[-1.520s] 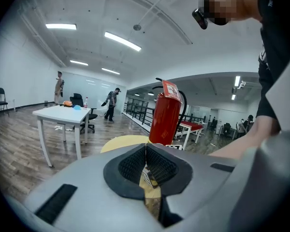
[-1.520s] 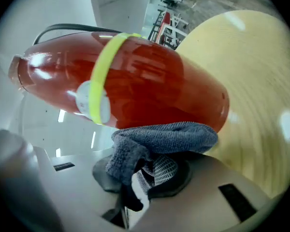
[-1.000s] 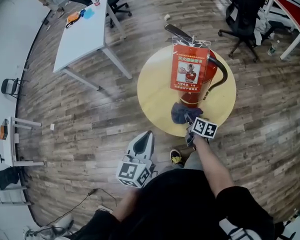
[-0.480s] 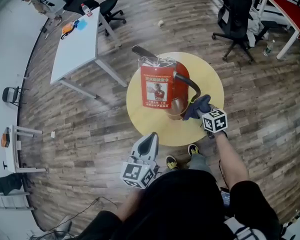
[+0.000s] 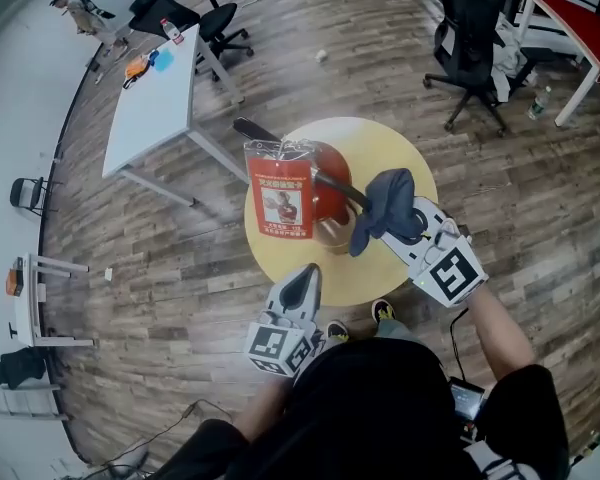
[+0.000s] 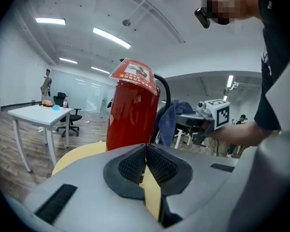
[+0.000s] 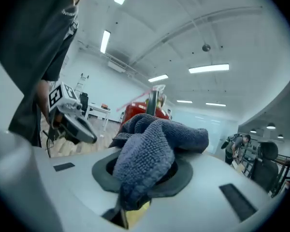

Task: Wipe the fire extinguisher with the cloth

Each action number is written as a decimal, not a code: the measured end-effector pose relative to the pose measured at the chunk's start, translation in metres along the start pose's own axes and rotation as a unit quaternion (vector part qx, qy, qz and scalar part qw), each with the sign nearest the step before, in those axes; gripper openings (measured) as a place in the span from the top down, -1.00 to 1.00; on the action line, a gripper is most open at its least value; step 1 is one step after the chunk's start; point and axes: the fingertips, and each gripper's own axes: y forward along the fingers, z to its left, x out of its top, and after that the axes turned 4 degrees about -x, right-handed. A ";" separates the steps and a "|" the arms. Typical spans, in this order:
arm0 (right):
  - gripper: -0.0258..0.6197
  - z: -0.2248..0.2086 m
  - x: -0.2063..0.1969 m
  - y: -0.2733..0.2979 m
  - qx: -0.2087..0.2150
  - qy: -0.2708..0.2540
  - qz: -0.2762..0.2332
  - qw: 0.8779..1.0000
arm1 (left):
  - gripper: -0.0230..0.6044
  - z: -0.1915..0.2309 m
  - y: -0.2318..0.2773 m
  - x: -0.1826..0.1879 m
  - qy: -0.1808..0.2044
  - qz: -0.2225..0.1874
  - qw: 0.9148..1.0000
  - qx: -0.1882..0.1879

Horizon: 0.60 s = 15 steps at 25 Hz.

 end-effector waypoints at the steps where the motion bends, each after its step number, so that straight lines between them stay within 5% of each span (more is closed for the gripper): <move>1: 0.64 -0.004 0.018 -0.005 0.001 0.001 -0.024 1.000 | 0.85 -0.001 0.003 0.000 0.000 -0.001 1.000 0.002; 7: 0.65 -0.026 0.105 0.009 0.018 0.062 -0.149 0.987 | 0.85 -0.002 0.013 0.004 -0.001 -0.016 1.000 0.016; 11: 0.65 -0.050 0.120 0.029 0.035 0.114 -0.178 0.977 | 0.85 0.001 0.012 0.009 -0.003 -0.026 0.999 0.038; 15: 0.65 -0.071 0.106 0.043 0.065 0.217 -0.207 0.952 | 0.85 0.001 0.004 0.005 -0.012 -0.029 0.997 0.067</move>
